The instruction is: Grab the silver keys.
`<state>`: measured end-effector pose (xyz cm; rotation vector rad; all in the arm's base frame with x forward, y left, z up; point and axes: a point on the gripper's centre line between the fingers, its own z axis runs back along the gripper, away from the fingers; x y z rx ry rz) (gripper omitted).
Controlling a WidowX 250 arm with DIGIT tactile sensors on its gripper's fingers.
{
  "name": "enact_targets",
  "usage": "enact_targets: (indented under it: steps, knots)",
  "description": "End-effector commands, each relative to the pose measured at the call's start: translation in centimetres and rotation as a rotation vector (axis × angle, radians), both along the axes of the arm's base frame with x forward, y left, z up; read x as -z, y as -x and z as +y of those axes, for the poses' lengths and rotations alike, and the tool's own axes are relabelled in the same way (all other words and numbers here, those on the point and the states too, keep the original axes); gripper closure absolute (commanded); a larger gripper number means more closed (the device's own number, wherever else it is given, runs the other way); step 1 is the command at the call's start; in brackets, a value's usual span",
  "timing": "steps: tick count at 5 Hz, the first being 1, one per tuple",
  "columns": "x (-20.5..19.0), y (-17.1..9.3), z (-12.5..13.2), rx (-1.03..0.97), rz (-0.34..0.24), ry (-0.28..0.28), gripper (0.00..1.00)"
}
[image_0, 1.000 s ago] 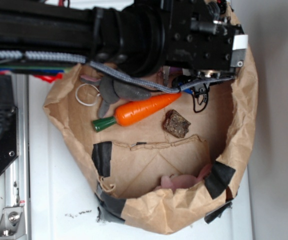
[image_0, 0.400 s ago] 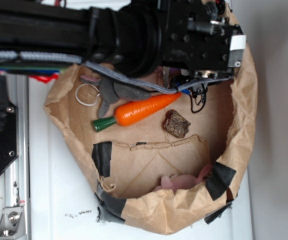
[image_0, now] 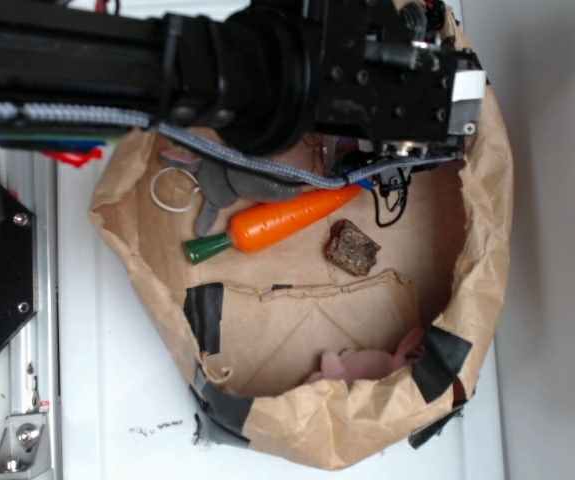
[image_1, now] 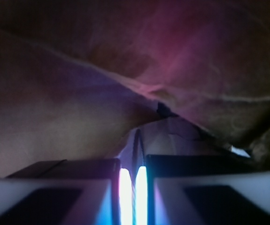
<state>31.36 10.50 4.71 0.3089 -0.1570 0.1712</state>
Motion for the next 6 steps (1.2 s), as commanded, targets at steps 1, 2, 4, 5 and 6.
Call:
enact_targets:
  steps: [1, 2, 4, 5, 6]
  knots:
    - [-4.8, 1.4, -1.5, 0.018, -0.031, 0.054, 1.0]
    - [-10.0, 5.4, -6.5, 0.11, 0.222, 0.049, 1.0]
    - [-13.2, 7.1, -7.5, 0.253, 0.268, 0.163, 1.0]
    - [-12.4, 7.1, -6.3, 0.238, 0.254, 0.136, 1.0]
    - [-12.5, 6.8, -5.9, 0.234, 0.149, 0.197, 1.0]
